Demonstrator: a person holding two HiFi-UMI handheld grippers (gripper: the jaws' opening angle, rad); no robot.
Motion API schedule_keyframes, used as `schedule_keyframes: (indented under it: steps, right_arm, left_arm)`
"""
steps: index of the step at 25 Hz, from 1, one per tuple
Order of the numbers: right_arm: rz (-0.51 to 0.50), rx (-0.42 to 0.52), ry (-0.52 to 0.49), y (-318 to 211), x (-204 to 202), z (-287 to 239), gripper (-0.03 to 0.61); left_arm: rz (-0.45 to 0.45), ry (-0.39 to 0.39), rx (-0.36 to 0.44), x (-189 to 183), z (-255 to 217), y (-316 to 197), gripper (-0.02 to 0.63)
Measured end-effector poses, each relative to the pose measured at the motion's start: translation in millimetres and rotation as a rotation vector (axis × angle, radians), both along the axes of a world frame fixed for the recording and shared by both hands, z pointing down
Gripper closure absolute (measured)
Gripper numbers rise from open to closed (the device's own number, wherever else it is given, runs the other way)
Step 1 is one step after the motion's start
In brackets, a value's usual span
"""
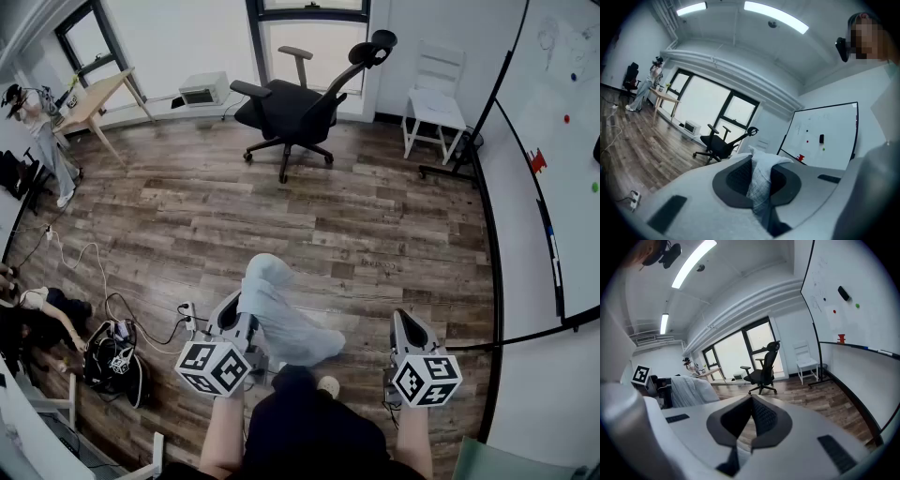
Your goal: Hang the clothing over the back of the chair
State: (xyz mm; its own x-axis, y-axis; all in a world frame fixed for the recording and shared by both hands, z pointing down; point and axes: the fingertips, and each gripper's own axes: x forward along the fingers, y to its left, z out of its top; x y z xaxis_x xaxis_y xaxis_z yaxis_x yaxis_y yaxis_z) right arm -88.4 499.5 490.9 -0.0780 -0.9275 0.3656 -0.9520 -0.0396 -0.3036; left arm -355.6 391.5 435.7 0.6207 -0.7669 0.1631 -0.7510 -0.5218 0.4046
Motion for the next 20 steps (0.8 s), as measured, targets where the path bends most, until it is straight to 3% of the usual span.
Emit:
schedule_keyframes:
  steps: [11,20]
  right_arm:
    - [-0.003,0.033,0.023,39,-15,-14,0.577]
    - [-0.01,0.046,0.001,42,-31,-11,0.577]
  left_arm:
    - [0.032,0.056,0.084,-3,-22,47,0.598]
    - [0.013,0.03,0.07,-22,-17,58,0.6]
